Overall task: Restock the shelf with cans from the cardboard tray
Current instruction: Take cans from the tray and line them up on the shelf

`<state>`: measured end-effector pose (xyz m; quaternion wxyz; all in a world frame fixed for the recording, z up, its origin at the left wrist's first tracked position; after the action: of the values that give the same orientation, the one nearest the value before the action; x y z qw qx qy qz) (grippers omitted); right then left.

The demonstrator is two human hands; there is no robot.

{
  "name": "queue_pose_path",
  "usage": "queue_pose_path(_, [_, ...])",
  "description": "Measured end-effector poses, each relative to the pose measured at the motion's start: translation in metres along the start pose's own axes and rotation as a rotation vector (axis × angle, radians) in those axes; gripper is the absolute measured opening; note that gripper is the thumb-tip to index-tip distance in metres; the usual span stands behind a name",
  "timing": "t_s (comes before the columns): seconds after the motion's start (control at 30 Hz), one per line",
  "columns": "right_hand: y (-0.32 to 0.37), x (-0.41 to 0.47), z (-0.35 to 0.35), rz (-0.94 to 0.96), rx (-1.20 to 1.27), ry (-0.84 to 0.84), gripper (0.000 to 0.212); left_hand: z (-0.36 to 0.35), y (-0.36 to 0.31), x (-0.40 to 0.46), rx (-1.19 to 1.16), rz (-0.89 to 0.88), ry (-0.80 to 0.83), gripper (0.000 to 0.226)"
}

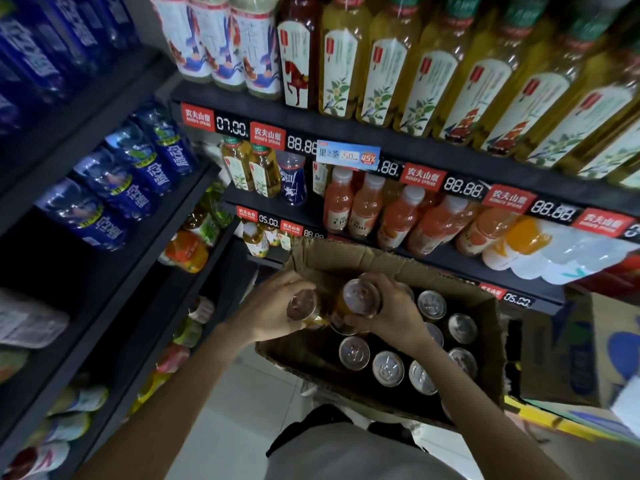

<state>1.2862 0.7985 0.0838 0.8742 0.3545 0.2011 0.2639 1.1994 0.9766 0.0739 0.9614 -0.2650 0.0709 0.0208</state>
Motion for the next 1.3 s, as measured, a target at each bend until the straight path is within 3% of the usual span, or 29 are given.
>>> queue_pose_path(0.2, [0.036, -0.001, 0.088, -0.056, 0.558, -0.105, 0.073, 0.091, -0.047, 0.008, -0.673, -0.013, -0.343, 0.060])
queue_pose_path(0.4, [0.090, 0.002, 0.178, 0.039, 0.706, -0.148, 0.036, 0.193, -0.121, 0.028, -0.826, -0.238, -0.603, 0.040])
queue_pose_path(0.67, [0.174, -0.025, 0.316, 0.386, 0.517, -0.344, 0.046, 0.319, -0.249, 0.053, -0.558, -0.546, -0.764, 0.031])
queue_pose_path(0.83, [0.204, -0.033, 0.391, 0.512, 0.427, -0.544, 0.044, 0.367, -0.310, 0.072, -0.336, -0.618, -1.007, 0.039])
queue_pose_path(0.93, [0.211, -0.022, 0.431, 0.493, 0.376, -0.694, 0.056, 0.385, -0.331, 0.095, -0.268, -0.586, -1.102, 0.049])
queue_pose_path(1.07, [0.212, 0.000, 0.476, 0.385, 0.233, -0.831, 0.082, 0.397, -0.353, 0.136, -0.156, -0.500, -1.102, 0.054])
queue_pose_path(1.3, [0.200, 0.045, 0.504, 0.217, -0.080, -0.937, 0.090, 0.397, -0.366, 0.202, 0.052, -0.296, -1.038, 0.058])
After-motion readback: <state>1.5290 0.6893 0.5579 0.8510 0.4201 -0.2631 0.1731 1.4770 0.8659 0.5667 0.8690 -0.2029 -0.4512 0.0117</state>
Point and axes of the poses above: each hand's wrist, its own x-axis towards the middle knuckle, its own z-axis out of the back of the hand, y = z × x, the point moved 6 cm from there along x, towards the middle knuckle, and after that the axes turned 2 degrees about -x, right-handed, at the moved point
